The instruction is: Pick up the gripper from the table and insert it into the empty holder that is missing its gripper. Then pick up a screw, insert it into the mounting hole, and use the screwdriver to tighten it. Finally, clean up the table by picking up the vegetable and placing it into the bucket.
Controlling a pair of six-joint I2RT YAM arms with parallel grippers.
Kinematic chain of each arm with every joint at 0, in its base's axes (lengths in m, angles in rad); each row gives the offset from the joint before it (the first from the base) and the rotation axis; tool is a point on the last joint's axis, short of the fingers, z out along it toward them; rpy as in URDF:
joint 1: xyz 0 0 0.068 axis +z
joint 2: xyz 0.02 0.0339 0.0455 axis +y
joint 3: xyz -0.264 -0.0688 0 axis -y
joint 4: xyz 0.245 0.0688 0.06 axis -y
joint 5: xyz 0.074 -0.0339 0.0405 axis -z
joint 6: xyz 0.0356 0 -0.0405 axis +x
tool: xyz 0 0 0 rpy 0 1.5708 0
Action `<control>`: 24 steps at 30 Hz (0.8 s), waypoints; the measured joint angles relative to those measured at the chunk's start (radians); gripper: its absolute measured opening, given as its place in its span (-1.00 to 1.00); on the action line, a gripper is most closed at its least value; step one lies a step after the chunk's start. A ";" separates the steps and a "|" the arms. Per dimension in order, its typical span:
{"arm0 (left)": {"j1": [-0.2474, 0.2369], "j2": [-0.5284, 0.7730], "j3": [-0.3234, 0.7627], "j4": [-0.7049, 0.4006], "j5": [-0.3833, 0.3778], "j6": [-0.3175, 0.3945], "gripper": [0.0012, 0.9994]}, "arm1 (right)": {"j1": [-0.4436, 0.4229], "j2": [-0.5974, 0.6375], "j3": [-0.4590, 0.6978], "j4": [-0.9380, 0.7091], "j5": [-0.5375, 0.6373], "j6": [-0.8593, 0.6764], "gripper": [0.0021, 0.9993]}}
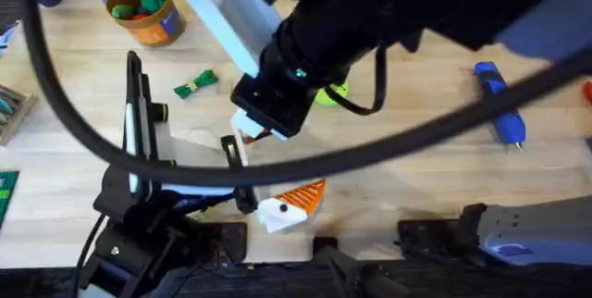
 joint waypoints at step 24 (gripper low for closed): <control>0.000 0.000 0.000 0.000 0.000 -0.002 0.99 | 0.000 0.021 0.000 -0.006 0.043 -0.012 -0.99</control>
